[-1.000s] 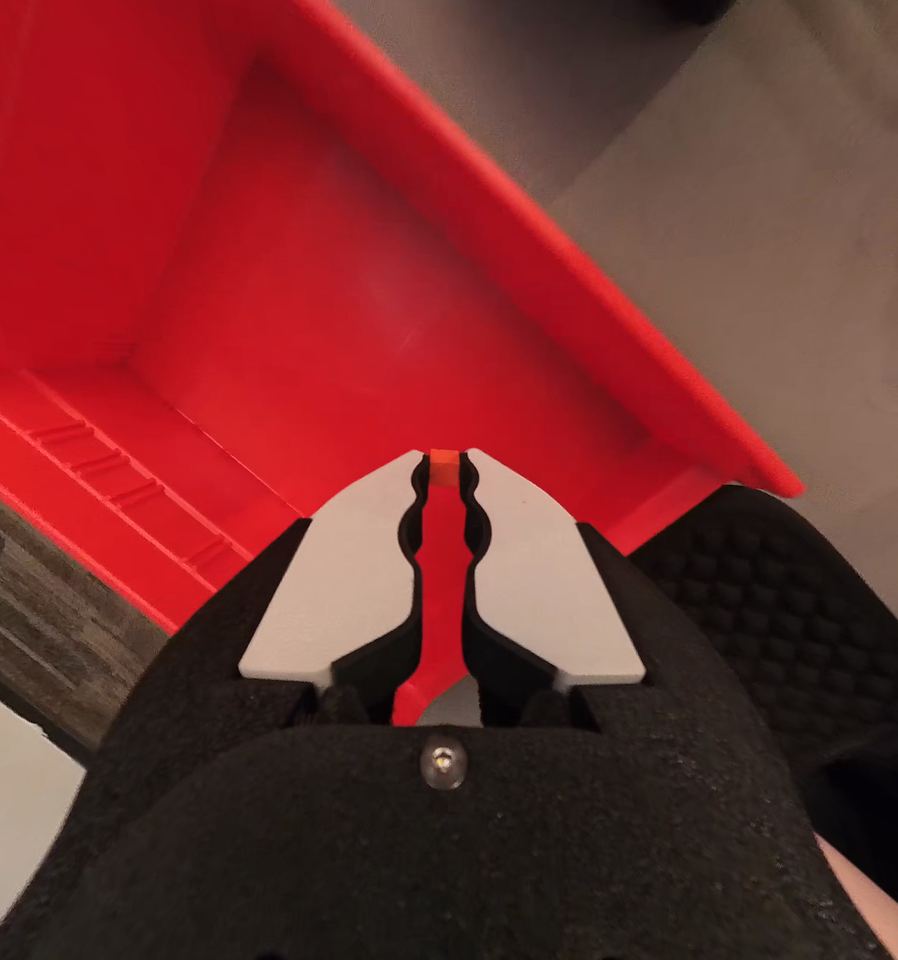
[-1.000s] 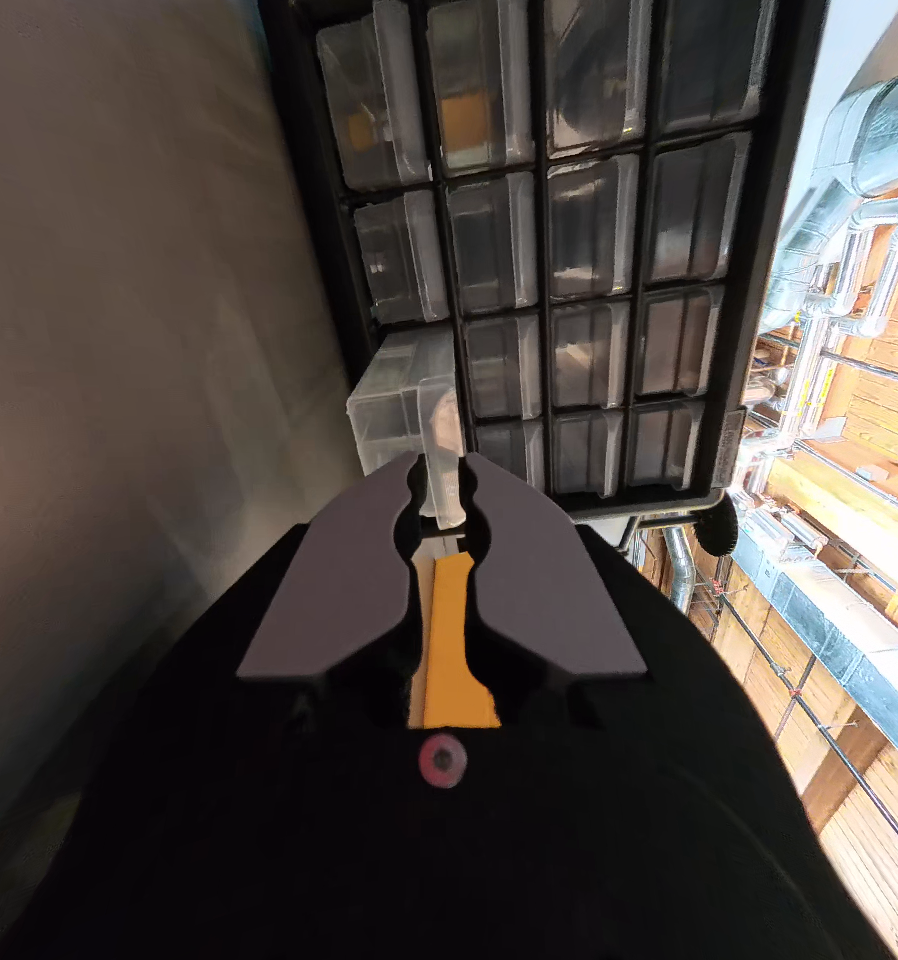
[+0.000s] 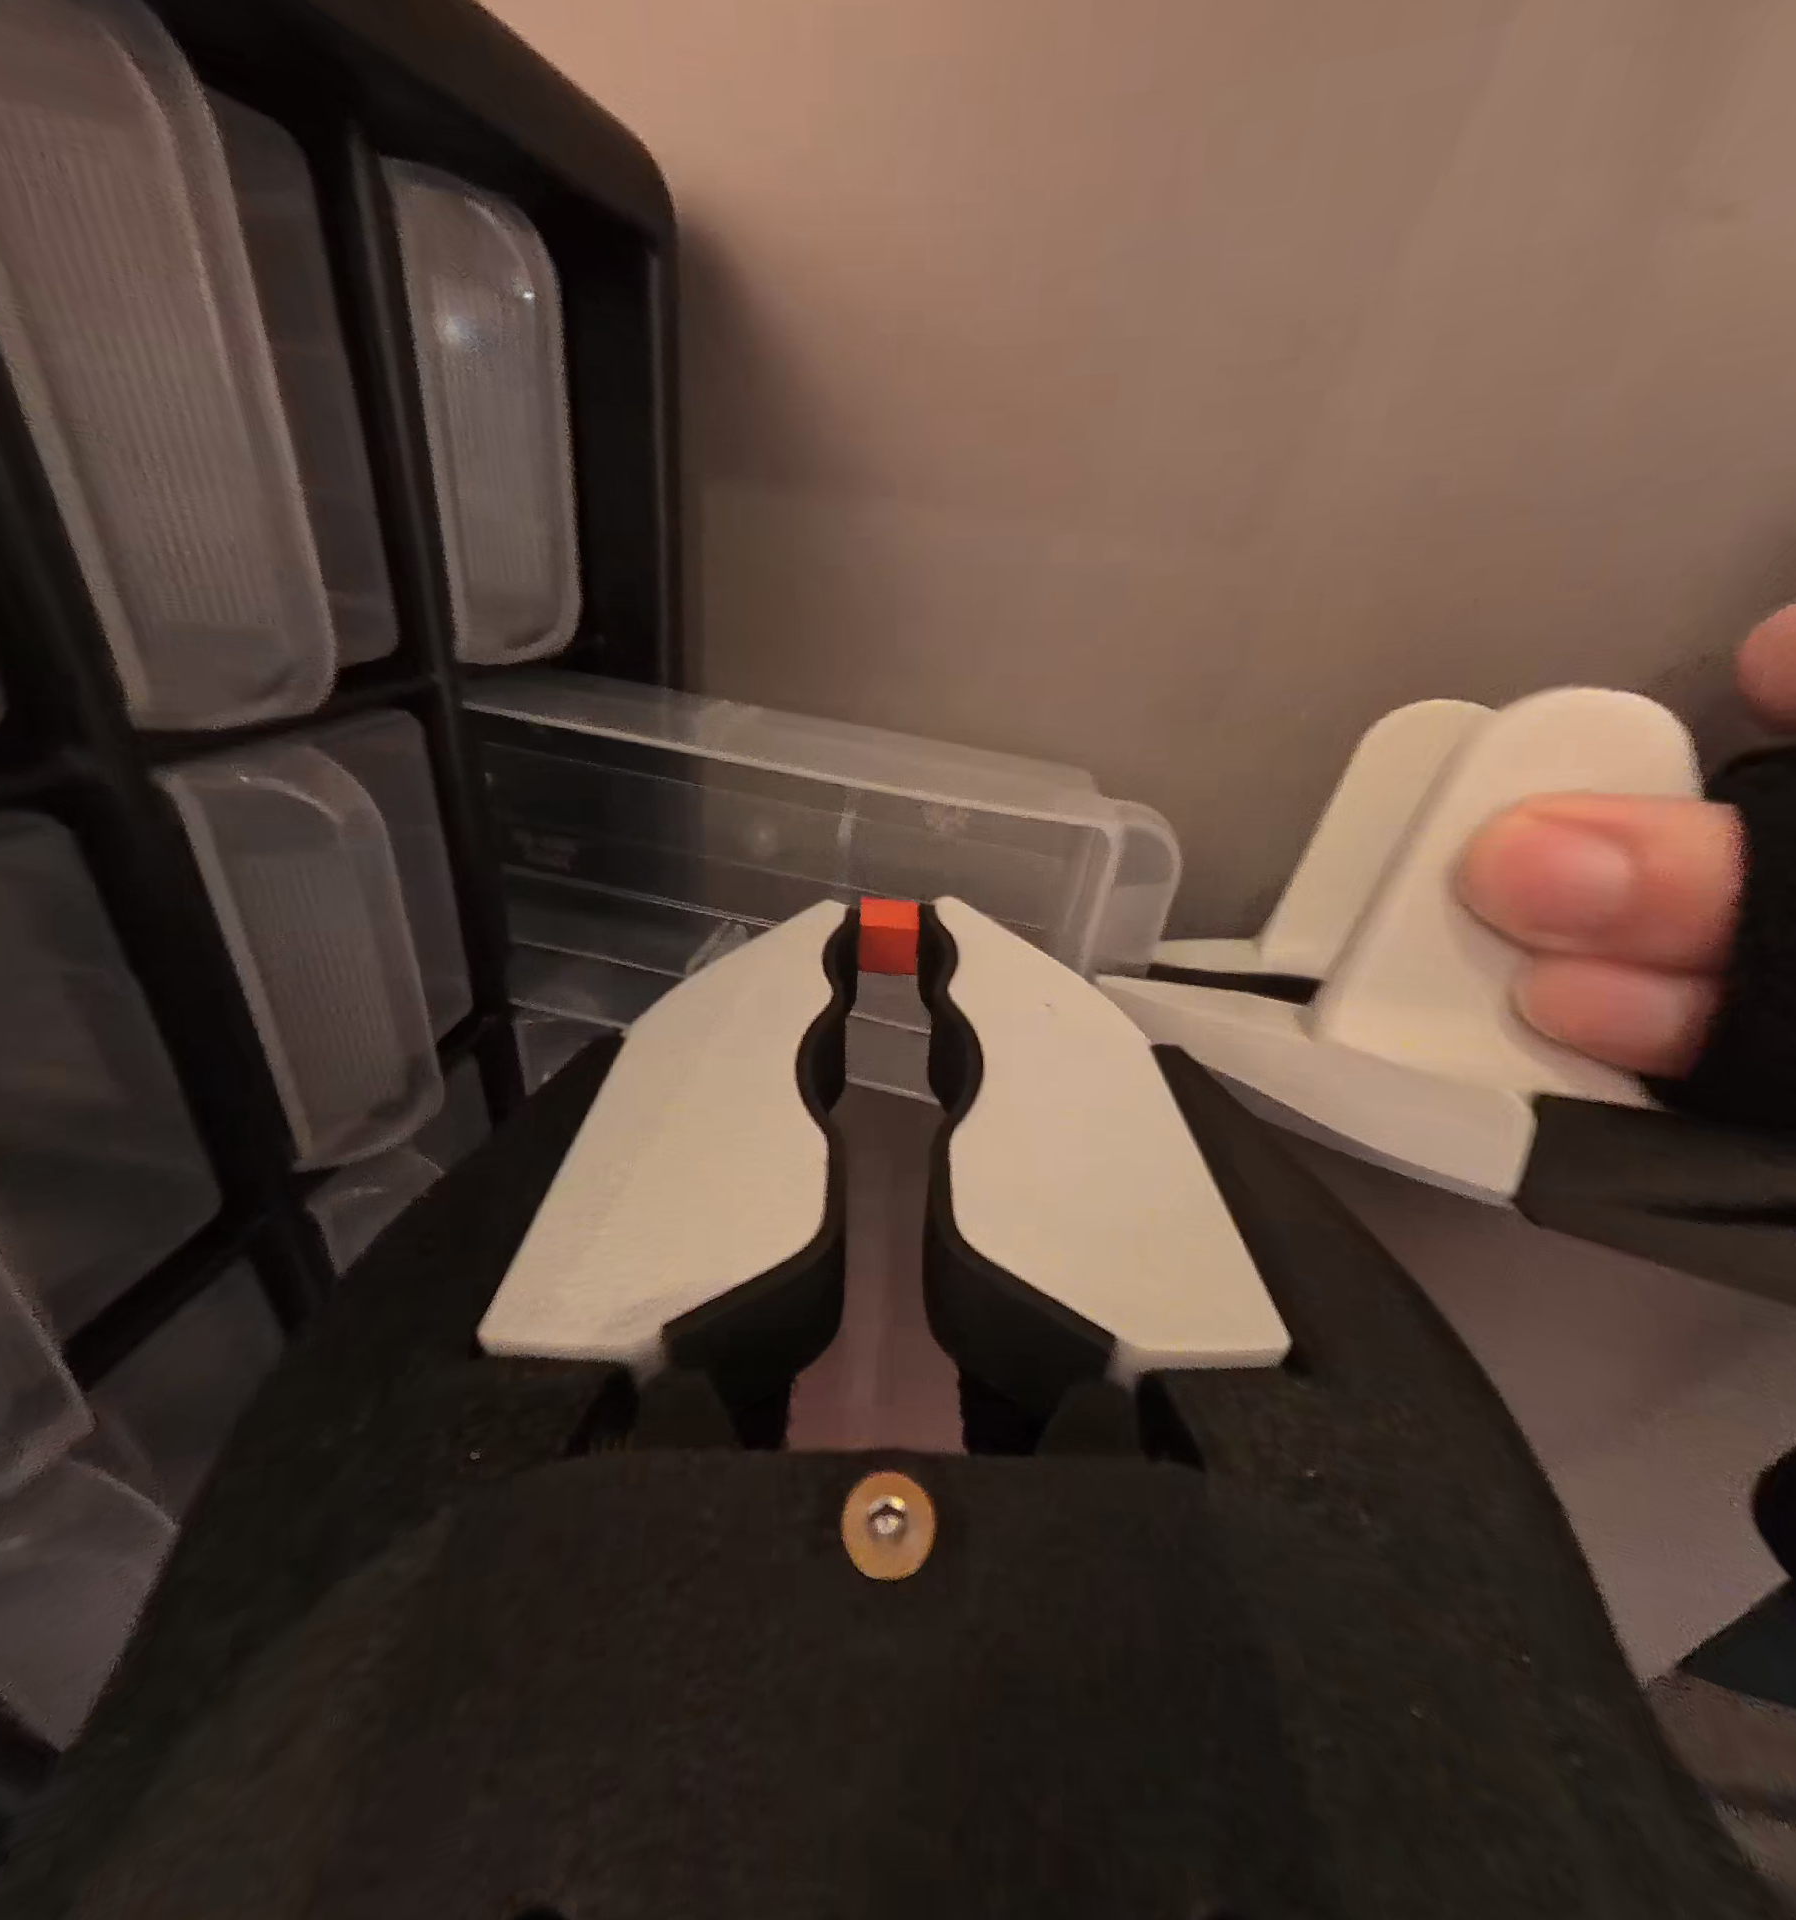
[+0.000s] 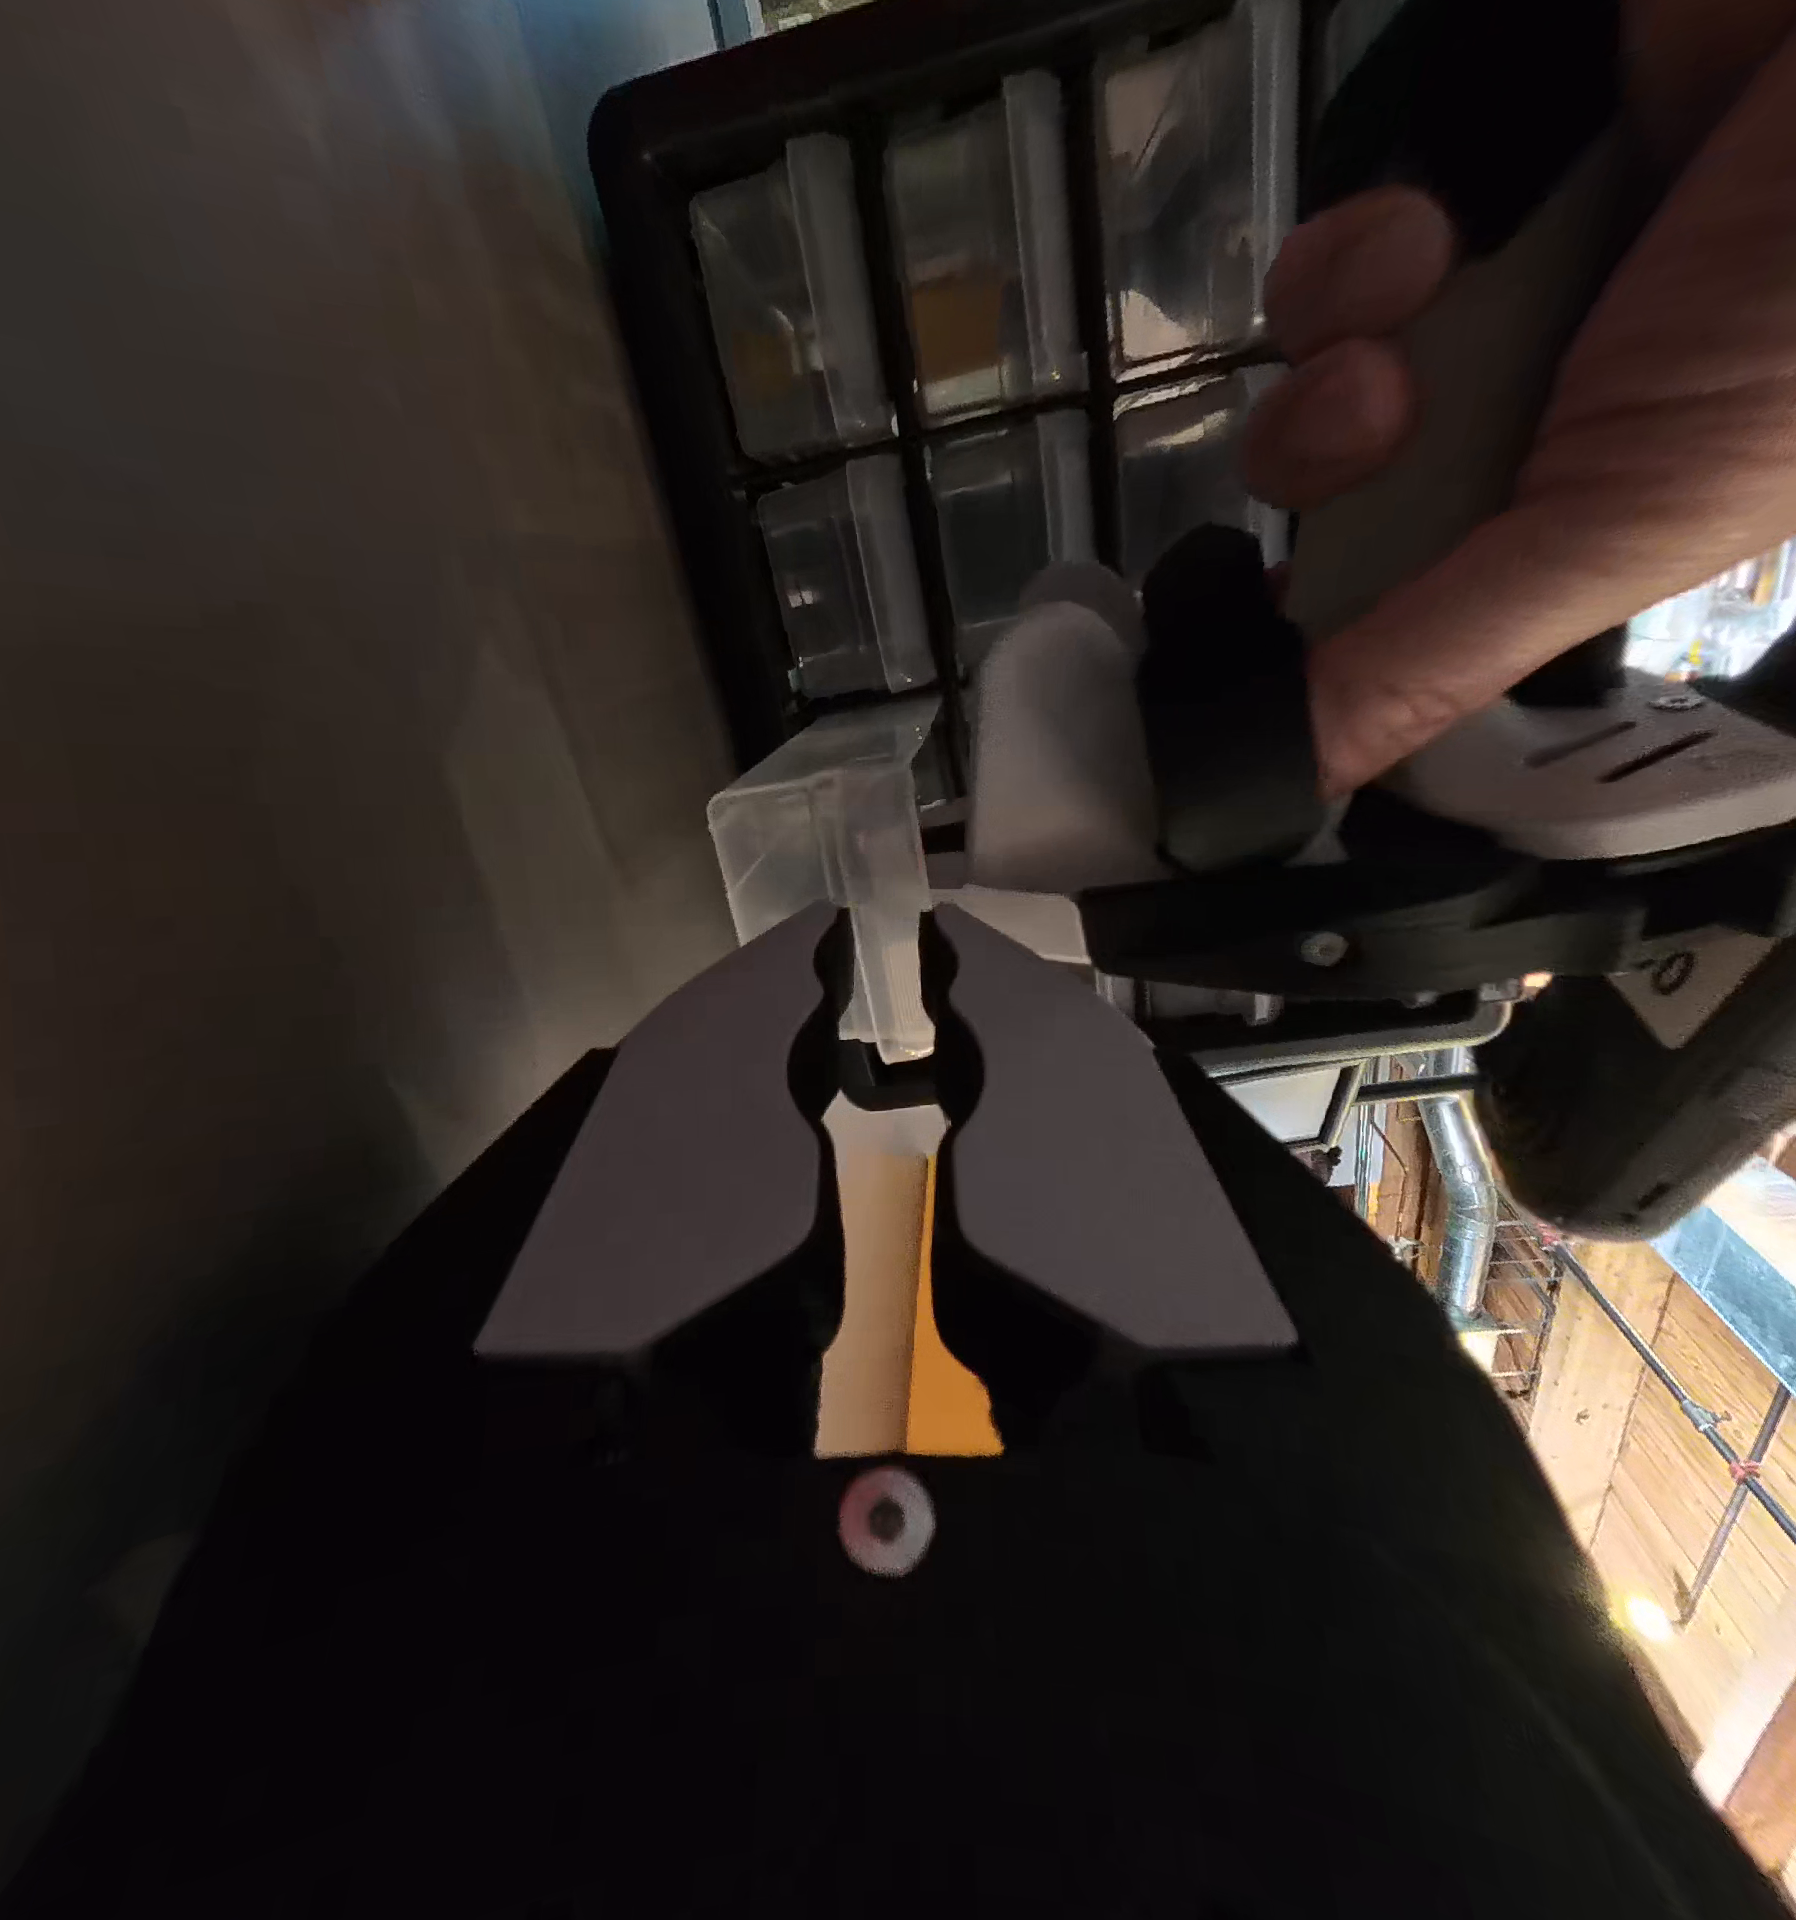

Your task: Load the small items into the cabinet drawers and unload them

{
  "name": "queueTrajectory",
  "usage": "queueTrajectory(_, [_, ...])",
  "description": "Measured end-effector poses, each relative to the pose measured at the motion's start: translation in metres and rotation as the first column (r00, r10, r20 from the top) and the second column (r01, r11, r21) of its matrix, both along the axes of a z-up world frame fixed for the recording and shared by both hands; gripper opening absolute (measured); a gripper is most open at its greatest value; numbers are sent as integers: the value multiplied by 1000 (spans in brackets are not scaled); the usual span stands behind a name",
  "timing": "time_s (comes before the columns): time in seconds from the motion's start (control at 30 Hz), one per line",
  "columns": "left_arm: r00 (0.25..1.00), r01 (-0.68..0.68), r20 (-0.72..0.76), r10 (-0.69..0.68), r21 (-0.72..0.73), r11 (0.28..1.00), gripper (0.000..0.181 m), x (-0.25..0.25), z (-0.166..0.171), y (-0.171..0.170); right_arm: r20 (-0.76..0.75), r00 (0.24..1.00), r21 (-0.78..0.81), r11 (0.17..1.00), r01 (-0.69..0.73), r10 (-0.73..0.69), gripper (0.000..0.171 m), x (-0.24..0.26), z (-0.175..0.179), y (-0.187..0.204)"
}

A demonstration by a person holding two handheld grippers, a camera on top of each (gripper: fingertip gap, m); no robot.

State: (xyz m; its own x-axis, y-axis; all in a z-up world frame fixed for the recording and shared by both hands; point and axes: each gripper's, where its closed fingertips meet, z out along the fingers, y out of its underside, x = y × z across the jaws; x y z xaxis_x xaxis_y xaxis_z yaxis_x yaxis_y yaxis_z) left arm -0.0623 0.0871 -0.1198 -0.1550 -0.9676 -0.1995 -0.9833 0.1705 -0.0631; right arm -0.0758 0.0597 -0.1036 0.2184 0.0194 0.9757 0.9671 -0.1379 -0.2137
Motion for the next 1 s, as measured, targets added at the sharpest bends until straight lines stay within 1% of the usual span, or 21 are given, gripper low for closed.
queueTrajectory(0.1, [1000, 2, -30, -3, -27, 1000, 10, 4, -7, 0, -7, 1000, 4, 1000, -5, 5, 13, -1, 2, 0])
queueTrajectory(0.23, [996, 3, -94, -5, -26, 1000, 10, 1, -17, 3, -12, 1000, -13, 1000, -6, 5, 13, -1, -1, -1])
queueTrajectory(0.4, [995, -14, -97, 8, -57, 998, 12, 3, -19, 0, -7, 1000, -26, 1000, 1, -2, 14, 1, -4, 0])
queueTrajectory(0.47, [997, -30, -73, 27, -42, 999, 20, 3, -15, 2, -8, 1000, -28, 1000, 2, -2, 14, 1, -4, 0])
queueTrajectory(0.53, [999, -43, -12, 42, -50, 998, 21, 3, -4, 0, -8, 1000, -27, 1000, 3, -4, 14, 2, -4, 1])
queueTrajectory(0.63, [989, -66, 130, 72, -51, 997, 21, -6, 27, -10, 4, 1000, -23, 1000, 4, -4, 14, 2, -5, 3])
queueTrajectory(0.7, [968, -73, 235, 84, -57, 996, 18, -23, 52, -20, 13, 1000, -16, 1000, 5, -5, 14, 3, -5, 6])
queueTrajectory(0.8, [930, -126, 343, 131, -37, 991, 16, -67, 83, -27, 7, 1000, -3, 1000, 23, -23, 14, 7, -3, 13])
queueTrajectory(0.93, [880, -242, 412, 235, -36, 970, 16, -138, 108, -17, -39, 997, 14, 998, 63, -62, 17, 14, -3, 30])
queueTrajectory(1.0, [845, -329, 435, 313, -40, 944, 16, -172, 116, -2, -57, 994, 13, 996, 93, -92, 21, 19, -4, 40])
